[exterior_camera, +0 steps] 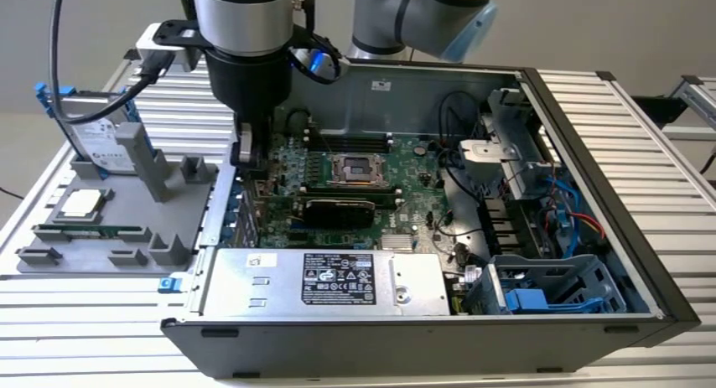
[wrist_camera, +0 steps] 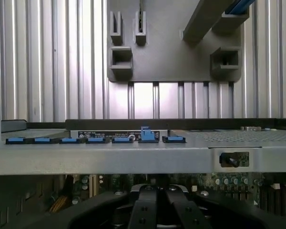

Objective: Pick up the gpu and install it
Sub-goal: 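Insert the gpu into the slot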

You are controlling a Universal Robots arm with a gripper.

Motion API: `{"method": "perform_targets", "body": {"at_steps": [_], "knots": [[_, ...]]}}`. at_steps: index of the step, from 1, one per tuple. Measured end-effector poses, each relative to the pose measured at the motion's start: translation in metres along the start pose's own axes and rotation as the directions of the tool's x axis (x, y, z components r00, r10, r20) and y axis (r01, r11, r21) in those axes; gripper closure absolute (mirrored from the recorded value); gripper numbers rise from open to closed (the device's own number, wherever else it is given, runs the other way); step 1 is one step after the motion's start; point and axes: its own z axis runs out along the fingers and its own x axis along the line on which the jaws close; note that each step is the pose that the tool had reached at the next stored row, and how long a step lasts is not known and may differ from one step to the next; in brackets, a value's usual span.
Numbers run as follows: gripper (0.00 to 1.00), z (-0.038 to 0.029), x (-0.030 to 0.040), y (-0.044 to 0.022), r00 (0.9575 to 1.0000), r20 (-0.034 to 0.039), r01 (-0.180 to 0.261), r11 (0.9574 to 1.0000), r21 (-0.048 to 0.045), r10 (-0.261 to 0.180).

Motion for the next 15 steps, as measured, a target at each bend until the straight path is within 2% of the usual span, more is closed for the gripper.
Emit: {"method": "perform_targets", "body": {"at_steps": [4,8,15], "knots": [[1.00,-0.0012,-0.0002,-0.0082,1.0000,-0.0001,0.000,1.0000,-0.0004,0.000],[1.00,-0.0019,-0.0005,-0.0201,1.0000,0.0000,0.000,1.0000,-0.0003,0.000],[1.00,-0.0037,-0.0012,-0.0480,1.0000,0.0014,0.000,1.0000,-0.0004,0.000]]}}
